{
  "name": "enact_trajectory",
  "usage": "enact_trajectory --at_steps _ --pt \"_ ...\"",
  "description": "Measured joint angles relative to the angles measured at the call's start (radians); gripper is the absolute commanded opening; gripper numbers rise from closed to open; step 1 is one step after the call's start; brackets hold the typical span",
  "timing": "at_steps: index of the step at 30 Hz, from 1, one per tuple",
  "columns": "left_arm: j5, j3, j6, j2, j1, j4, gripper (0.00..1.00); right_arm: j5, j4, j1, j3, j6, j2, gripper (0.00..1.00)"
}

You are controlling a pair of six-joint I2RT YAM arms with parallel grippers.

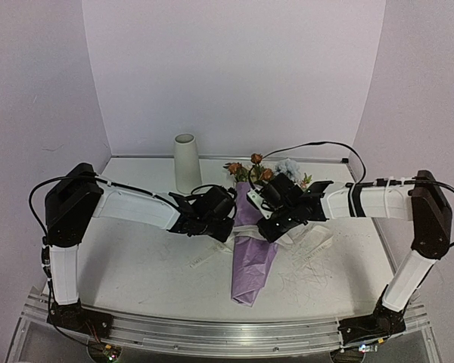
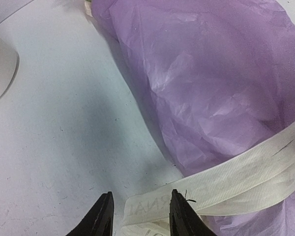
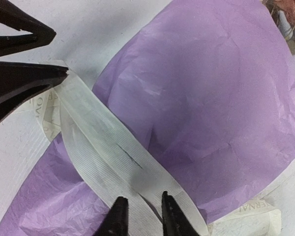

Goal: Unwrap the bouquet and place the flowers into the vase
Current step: Untie the ribbon from the wrapping paper.

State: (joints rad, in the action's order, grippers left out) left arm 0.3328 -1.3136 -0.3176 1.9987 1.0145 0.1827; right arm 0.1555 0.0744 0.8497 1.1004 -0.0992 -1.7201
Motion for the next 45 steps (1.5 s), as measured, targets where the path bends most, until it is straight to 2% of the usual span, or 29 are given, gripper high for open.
enact_trajectory --at_steps 6,17,20,24,30,37,45 --pt "-0.016 0.006 -0.041 -0.004 -0.012 -0.003 0.39 -0.044 -0.002 0.000 0.000 0.002 0.019 0.36" --pt "-0.047 0.078 -0.084 -0.049 -0.072 -0.020 0.39 -0.130 -0.014 0.004 0.055 -0.006 -0.014 0.38" --pt "-0.070 0.092 -0.079 -0.057 -0.071 -0.031 0.42 -0.138 -0.018 0.004 0.060 -0.009 -0.033 0.40" --pt "-0.148 0.122 -0.050 -0.071 -0.071 -0.058 0.52 -0.141 -0.017 0.005 0.060 -0.014 -0.058 0.42" --pt "-0.250 0.143 -0.011 -0.077 -0.071 -0.090 0.60 -0.141 -0.016 0.005 0.062 -0.020 -0.064 0.53" --pt "-0.258 0.134 0.019 -0.075 -0.071 -0.105 0.58 -0.110 -0.010 0.005 0.071 -0.013 -0.079 0.53" --pt "-0.192 0.027 0.028 0.002 -0.071 -0.104 0.54 -0.033 0.017 0.007 0.077 0.015 -0.100 0.53"
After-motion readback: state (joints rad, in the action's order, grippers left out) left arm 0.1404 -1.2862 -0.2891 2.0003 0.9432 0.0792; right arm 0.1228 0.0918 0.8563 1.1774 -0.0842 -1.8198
